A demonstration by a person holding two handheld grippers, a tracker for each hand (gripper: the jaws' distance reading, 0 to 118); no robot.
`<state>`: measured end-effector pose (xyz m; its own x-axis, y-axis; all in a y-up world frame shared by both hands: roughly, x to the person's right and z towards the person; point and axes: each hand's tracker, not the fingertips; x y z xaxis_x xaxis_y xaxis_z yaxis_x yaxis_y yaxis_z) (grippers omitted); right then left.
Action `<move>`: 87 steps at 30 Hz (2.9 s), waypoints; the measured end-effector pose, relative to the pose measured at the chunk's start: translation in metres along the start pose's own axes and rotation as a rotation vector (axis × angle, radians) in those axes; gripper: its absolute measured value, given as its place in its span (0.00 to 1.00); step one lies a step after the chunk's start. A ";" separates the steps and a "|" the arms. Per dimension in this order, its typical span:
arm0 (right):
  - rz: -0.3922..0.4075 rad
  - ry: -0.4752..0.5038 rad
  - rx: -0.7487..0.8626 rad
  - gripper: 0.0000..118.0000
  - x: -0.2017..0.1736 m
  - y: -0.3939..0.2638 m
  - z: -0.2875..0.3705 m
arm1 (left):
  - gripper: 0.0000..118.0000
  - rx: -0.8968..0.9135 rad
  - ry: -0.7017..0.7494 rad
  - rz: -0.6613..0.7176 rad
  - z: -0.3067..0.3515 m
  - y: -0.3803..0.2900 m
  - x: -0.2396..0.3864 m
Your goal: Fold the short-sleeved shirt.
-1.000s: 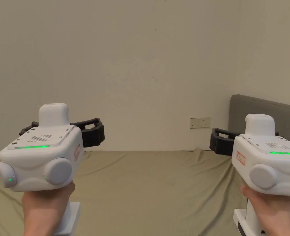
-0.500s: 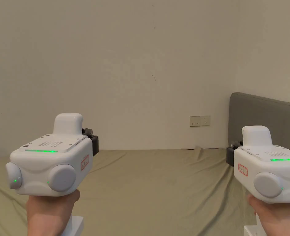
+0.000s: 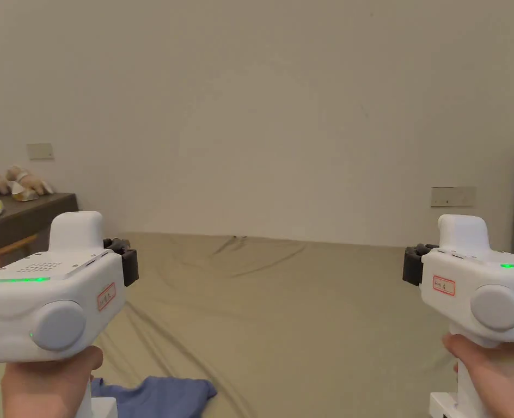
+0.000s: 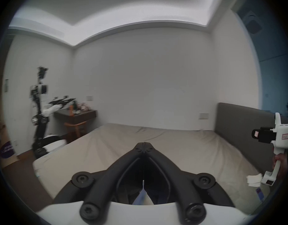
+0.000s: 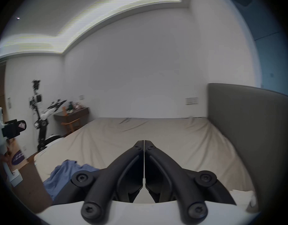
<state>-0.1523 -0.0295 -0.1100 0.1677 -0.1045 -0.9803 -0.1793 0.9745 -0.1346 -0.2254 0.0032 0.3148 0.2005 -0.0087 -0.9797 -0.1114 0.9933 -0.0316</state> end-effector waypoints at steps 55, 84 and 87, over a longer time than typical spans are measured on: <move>-0.036 0.260 -0.449 0.03 -0.063 -0.179 -0.202 | 0.06 -0.753 -0.126 0.393 -0.267 -0.278 -0.066; -0.195 -0.172 -0.132 0.03 0.173 -0.077 0.156 | 0.72 -1.154 -0.852 -0.262 0.001 -0.324 0.424; -0.203 -0.163 -0.143 0.03 0.171 -0.080 0.159 | 0.87 -1.152 -0.903 -0.247 0.013 -0.333 0.412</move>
<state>0.0445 -0.0934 -0.2436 0.3651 -0.2497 -0.8969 -0.2596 0.8979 -0.3556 -0.0929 -0.3293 -0.0762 0.8026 0.3426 -0.4884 -0.5902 0.3376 -0.7332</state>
